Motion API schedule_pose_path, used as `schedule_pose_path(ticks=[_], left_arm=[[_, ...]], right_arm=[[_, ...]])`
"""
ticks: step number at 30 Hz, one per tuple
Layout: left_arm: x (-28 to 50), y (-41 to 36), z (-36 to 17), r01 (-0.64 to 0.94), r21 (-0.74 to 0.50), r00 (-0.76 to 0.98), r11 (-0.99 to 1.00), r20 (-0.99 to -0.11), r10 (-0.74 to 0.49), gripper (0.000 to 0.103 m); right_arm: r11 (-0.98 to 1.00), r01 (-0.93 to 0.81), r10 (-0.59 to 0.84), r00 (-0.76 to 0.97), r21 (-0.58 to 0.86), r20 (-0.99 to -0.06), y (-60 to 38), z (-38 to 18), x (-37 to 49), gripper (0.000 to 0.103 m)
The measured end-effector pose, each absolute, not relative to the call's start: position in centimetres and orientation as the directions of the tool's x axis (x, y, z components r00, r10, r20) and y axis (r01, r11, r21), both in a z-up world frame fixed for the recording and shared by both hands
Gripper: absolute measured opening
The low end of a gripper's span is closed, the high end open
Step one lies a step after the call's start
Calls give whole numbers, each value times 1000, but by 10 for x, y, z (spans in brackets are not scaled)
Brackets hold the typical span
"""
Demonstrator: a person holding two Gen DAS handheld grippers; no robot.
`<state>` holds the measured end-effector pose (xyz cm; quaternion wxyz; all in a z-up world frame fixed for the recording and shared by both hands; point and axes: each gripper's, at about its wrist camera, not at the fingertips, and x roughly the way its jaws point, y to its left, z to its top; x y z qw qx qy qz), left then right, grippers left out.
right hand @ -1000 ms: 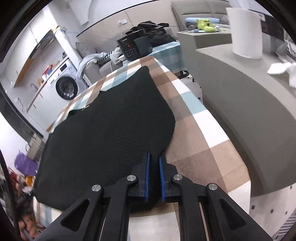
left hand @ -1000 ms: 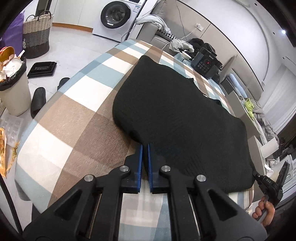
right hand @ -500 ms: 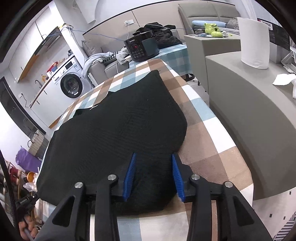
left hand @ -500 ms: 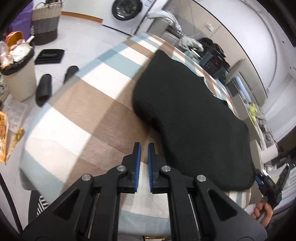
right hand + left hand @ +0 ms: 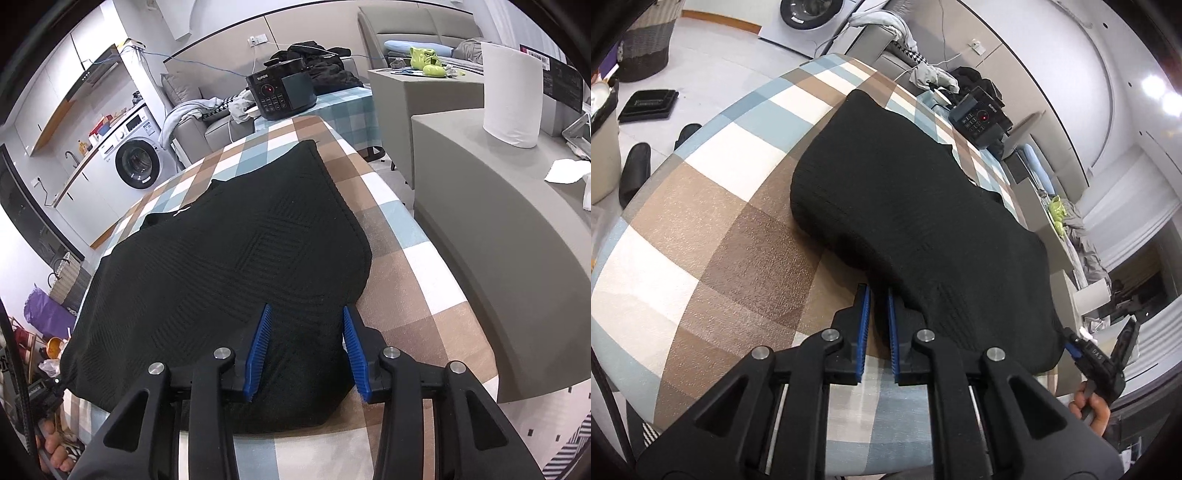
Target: Fold small clothes
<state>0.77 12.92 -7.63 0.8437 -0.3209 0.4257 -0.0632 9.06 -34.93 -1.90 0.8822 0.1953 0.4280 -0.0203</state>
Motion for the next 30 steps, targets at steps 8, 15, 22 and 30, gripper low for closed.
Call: schedule_pose_path(ticks=[8,15,22,30], left_arm=[[9,148,-85,-227,-619,657,752,-667,-351,46],[31,155,-90,-228,-605,680,763,-660,-320,46],[39,149,-88,-190,-605,706,773,-631,-320,0],[10,166,-74,-180,-559,720,809,-636,-279,0]], right_arm=[[927,197,131,629,320,-766,-349,-19,92,40],[927,205,123,626,315,-770,-351,-20,93,40],[928,214,112,619,304,-777,-349,-21,98,41],[928,223,104,615,299,-782,-345,-22,104,41]])
